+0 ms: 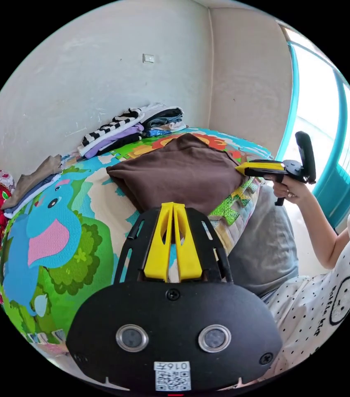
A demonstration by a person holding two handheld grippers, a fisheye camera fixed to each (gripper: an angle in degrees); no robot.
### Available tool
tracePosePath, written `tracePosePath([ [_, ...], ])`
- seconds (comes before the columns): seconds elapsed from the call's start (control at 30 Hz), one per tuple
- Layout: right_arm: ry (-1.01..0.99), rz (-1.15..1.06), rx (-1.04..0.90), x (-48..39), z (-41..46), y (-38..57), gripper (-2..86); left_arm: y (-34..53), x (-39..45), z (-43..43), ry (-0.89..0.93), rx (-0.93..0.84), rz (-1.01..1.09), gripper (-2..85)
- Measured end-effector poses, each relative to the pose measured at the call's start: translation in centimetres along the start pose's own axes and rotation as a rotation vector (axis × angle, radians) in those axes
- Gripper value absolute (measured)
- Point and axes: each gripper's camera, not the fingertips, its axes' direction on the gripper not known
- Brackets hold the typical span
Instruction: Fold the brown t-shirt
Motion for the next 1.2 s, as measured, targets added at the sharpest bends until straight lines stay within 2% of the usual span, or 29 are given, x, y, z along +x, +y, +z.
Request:
tracePosePath([
  [0.07, -0.024, 0.018, 0.005, 0.4, -0.9, 1.1, -0.2, -0.8, 0.2, -1.4, -0.003, 0.003, 0.071, -0.9],
  [0.23, 0.086, -0.127, -0.007, -2.1, -4.0, 1.6, 0.8, -2.9, 3.0, -7.6, -0.202, -0.041, 0.227, -0.5],
  [0.4, 0.132, -0.289, 0.071, -6.3, -6.0, 2.9, 9.4, -5.4, 4.5, -10.9, -0.1, -0.013, 0.267, 5.2],
  [0.47, 0.165, -0.434, 0.064, -9.4, -5.2, 3.3, 11.3, -6.3, 5.4, -11.2, -0.109, -0.011, 0.279, 6.4],
  [0.63, 0.235, -0.634, -0.057, -13.6, -2.6, 3.6, 13.6, -9.1, 7.2, -12.5, -0.103, -0.038, 0.296, 8.6],
  [0.73, 0.275, -0.688, -0.039, -14.7, -2.2, 3.6, 12.1, -10.7, 8.6, -13.6, -0.148, -0.023, 0.32, 9.0],
  [0.93, 0.426, -0.885, -0.099, -18.0, -1.3, 4.3, 6.9, -13.0, 14.8, -13.1, -0.463, 0.003, 0.487, 10.1],
  [1.0, 0.406, -0.842, -0.102, -18.0, -1.6, 3.5, 5.9, -14.1, 17.0, -11.8, -0.47, -0.052, 0.573, 11.1],
  [1.07, 0.28, -0.737, -0.123, -17.0, -2.8, 1.4, 5.3, -15.4, 17.9, -10.9, -0.5, -0.082, 0.618, 12.4],
  [1.2, 0.105, -0.607, -0.136, -14.8, -4.4, -1.9, 5.0, -19.7, 18.9, -8.2, -0.7, -0.176, 0.698, 13.3],
])
